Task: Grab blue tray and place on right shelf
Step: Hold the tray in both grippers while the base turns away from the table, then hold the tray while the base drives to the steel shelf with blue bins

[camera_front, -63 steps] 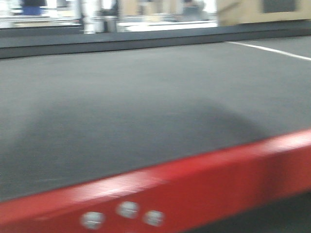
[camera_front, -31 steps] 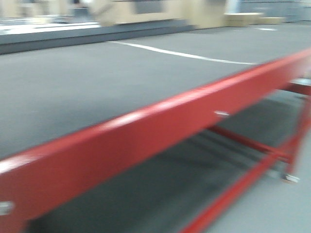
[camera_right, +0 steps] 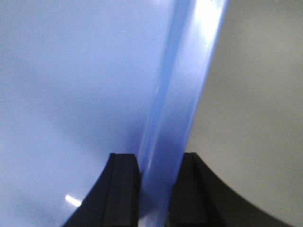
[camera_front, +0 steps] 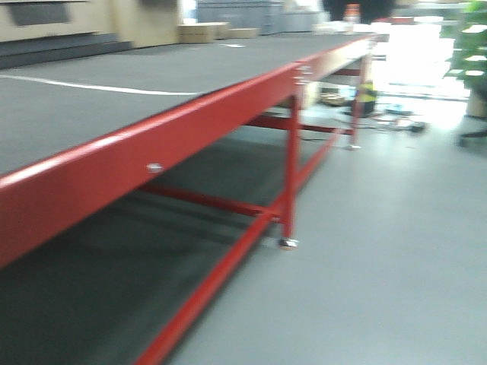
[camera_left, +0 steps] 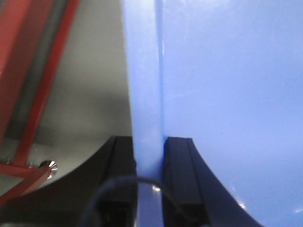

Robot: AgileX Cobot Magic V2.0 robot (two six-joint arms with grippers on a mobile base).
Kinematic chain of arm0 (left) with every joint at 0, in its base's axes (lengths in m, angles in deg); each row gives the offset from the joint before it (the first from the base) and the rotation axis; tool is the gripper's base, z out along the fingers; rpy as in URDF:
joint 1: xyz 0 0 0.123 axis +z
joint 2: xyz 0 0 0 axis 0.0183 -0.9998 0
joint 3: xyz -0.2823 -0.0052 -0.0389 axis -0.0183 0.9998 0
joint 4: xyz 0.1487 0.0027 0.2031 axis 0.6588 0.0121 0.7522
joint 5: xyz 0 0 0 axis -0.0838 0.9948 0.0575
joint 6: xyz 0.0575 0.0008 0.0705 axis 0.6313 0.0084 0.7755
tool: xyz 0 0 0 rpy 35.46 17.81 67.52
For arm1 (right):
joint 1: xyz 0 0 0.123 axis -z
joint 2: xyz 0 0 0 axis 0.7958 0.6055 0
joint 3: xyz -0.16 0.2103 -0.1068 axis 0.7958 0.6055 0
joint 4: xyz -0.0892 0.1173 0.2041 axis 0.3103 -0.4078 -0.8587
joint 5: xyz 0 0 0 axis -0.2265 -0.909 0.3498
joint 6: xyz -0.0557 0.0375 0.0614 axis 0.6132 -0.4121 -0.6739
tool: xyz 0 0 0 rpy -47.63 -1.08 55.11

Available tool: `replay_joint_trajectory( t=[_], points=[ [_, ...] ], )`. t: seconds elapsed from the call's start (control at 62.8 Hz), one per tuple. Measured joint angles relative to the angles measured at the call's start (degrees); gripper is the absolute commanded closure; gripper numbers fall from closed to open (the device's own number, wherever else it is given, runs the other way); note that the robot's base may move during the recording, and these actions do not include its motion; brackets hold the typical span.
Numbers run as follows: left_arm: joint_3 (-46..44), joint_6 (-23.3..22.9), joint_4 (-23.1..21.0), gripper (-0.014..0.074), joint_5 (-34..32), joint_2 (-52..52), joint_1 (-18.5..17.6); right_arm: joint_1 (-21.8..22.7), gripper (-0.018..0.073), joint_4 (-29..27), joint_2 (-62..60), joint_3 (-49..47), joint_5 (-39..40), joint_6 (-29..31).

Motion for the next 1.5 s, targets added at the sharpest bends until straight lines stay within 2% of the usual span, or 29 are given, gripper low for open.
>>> replay_joint_trajectory(
  t=[1.497],
  points=[
    [0.00, 0.00, -0.94, 0.0645, 0.33, 0.00, 0.00, 0.00, 0.0503, 0.21, -0.32, 0.00, -0.46, 0.00]
  ],
)
